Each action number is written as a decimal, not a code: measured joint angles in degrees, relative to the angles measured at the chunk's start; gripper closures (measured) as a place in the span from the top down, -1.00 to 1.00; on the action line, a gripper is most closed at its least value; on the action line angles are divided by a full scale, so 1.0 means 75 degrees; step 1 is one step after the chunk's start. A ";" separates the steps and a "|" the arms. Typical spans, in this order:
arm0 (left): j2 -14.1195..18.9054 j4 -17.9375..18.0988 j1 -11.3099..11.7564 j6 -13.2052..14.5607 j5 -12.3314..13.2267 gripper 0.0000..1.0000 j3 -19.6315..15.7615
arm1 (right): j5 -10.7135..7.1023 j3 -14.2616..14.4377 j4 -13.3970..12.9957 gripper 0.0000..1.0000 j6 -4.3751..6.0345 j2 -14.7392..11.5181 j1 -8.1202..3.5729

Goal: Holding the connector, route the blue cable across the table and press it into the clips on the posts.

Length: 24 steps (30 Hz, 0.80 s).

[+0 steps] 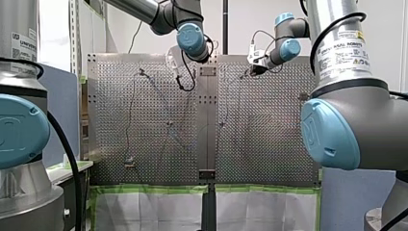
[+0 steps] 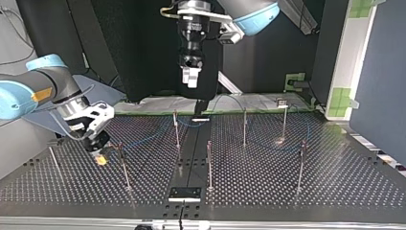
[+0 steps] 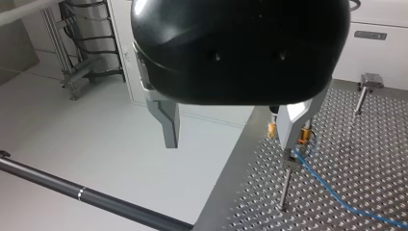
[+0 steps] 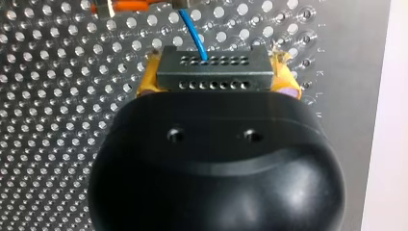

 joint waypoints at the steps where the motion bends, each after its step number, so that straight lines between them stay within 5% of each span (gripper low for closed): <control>1: 0.0003 0.0064 0.0005 0.0001 0.0000 1.00 -0.0065 | 0.0001 0.0000 0.0000 -1.00 0.0001 0.0001 0.0002; 13: 0.0029 0.0888 0.0033 -0.0255 0.0055 1.00 -0.0887 | 0.0011 -0.0001 -0.0005 -1.00 0.0001 0.0000 0.0015; 24: 0.0394 0.1630 0.0108 -0.0729 0.0576 1.00 -0.1628 | 0.0015 -0.0001 0.0000 -1.00 0.0001 0.0001 0.0016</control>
